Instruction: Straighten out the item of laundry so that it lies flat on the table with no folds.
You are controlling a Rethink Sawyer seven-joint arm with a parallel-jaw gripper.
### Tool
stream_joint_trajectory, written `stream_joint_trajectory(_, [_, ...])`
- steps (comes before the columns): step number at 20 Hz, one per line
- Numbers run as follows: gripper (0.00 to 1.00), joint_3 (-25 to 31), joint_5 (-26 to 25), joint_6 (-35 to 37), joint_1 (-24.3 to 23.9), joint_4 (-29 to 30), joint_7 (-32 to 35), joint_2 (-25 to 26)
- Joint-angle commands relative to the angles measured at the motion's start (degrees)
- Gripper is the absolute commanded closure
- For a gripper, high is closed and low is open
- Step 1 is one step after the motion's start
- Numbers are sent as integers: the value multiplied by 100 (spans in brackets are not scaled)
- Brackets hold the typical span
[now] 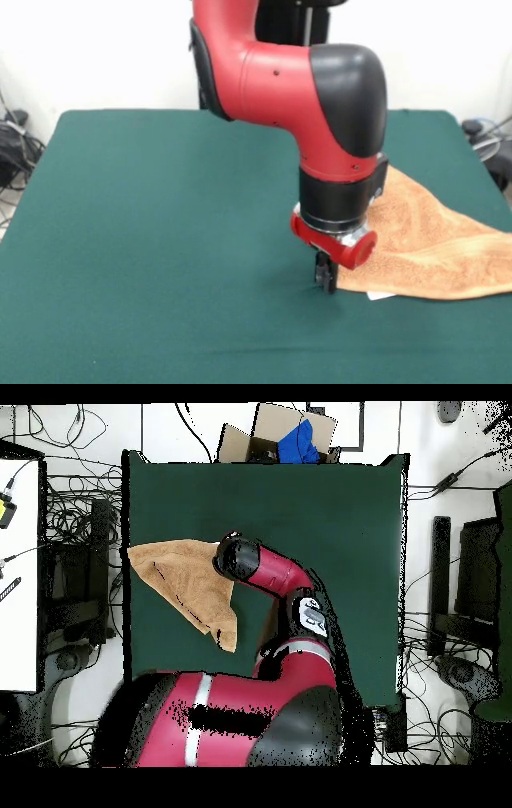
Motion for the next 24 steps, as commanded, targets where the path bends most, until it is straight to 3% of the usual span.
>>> stream_joint_trajectory(1, [100, -266, 518, -1283, 326, -1481, 1065, 1735])
stream_joint_trajectory(15, [100, 61, -94, -577, -276, -2282, 419, 1838])
stream_joint_trajectory(24, [100, 49, -124, 186, -573, -3006, 332, 2037])
